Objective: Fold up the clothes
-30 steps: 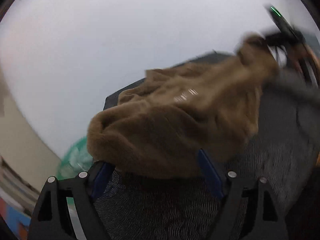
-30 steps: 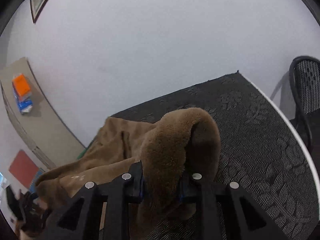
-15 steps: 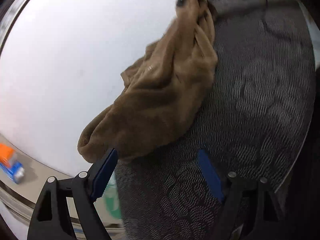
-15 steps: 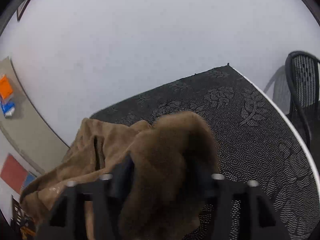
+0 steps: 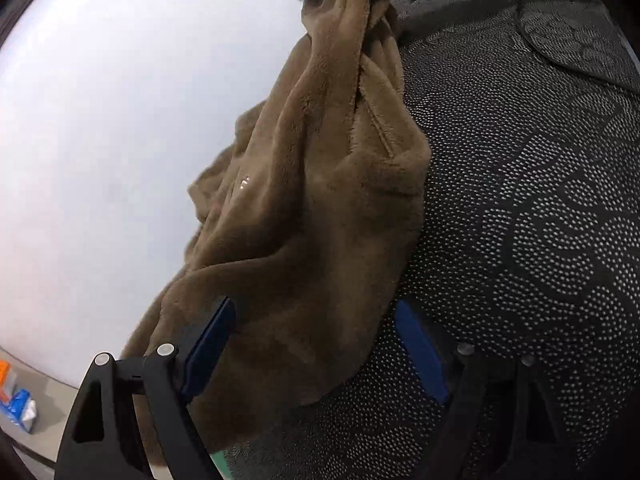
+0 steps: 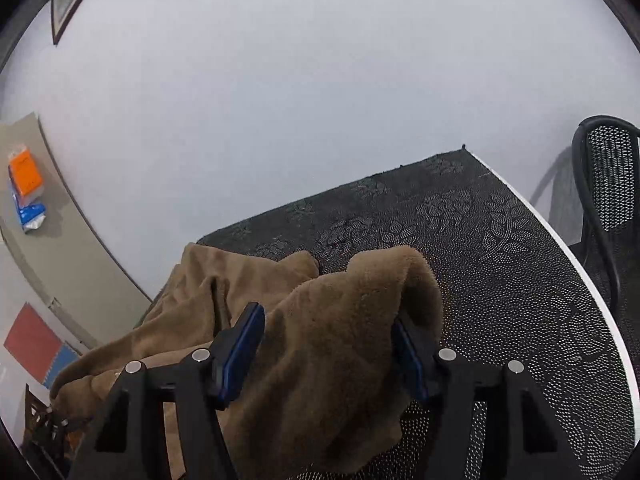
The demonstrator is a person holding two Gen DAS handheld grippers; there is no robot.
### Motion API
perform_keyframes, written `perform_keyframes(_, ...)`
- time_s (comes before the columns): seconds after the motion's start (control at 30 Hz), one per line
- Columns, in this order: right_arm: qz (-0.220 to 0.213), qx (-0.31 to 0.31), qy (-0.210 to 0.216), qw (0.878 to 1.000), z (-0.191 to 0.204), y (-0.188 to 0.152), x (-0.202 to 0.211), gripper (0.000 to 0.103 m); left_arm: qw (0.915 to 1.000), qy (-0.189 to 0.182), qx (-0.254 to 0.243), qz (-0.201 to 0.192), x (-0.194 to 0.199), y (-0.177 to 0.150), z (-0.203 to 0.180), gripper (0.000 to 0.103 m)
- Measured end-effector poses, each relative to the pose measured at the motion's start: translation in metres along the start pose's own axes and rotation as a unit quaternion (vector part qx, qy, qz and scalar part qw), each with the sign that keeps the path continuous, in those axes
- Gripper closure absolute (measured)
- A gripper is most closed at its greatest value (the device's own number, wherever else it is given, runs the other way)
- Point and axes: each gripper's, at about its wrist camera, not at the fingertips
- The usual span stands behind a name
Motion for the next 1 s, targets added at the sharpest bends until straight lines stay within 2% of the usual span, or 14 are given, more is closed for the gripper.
perform_keyframes(0.1, 0.002, 0.031, 0.052, 0.998, 0.024, -0.007, 0.01, 0.038, 0.9999, -0.003, 0.016, 0.006, -0.01, 0.007, 0.013, 0.017)
perform_keyframes(0.23, 0.004, 0.072, 0.122, 0.99, 0.057, -0.017, 0.024, 0.038, 0.9967, -0.003, 0.082, 0.001, -0.013, 0.013, 0.04, 0.017)
perform_keyframes(0.47, 0.012, 0.14, 0.24, 0.96, 0.115, -0.034, 0.046, 0.035, 0.9849, 0.005, 0.165, -0.051, 0.005, 0.018, 0.08, 0.017)
perform_keyframes(0.63, 0.063, 0.175, 0.296, 0.937, 0.156, -0.051, 0.019, 0.035, 0.9827, 0.004, 0.172, -0.069, 0.014, 0.022, 0.086, 0.017)
perform_keyframes(0.73, 0.104, 0.167, 0.316, 0.928, 0.167, -0.061, -0.007, 0.035, 0.9826, 0.001, 0.17, -0.075, 0.027, 0.016, 0.082, 0.017)
perform_keyframes(0.8, 0.127, 0.15, 0.316, 0.928, 0.17, -0.065, -0.027, 0.035, 0.982, -0.002, 0.172, -0.078, 0.028, 0.002, 0.086, 0.017)
perform_keyframes(0.87, 0.147, 0.131, 0.316, 0.928, 0.17, -0.068, -0.045, 0.044, 0.981, -0.007, 0.176, -0.081, 0.031, -0.001, 0.088, 0.017)
perform_keyframes(0.93, 0.165, 0.112, 0.317, 0.927, 0.17, -0.067, -0.061, 0.049, 0.9806, -0.011, 0.177, -0.084, 0.037, -0.004, 0.086, 0.017)
perform_keyframes(0.97, 0.175, 0.104, 0.319, 0.926, 0.17, -0.068, -0.069, 0.061, 0.9804, -0.012, 0.177, -0.085, 0.04, -0.007, 0.085, 0.017)
perform_keyframes(1.0, 0.184, 0.098, 0.323, 0.923, 0.171, -0.069, -0.075, 0.067, 0.9802, -0.014, 0.178, -0.086, 0.043, -0.009, 0.085, 0.017)
Point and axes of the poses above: each gripper's, at about its wrist camera, not at the fingertips, and x roughly against the way its jaws point, z to its left, y to its top, and after that the axes turned 13 degrees about x, right-handed
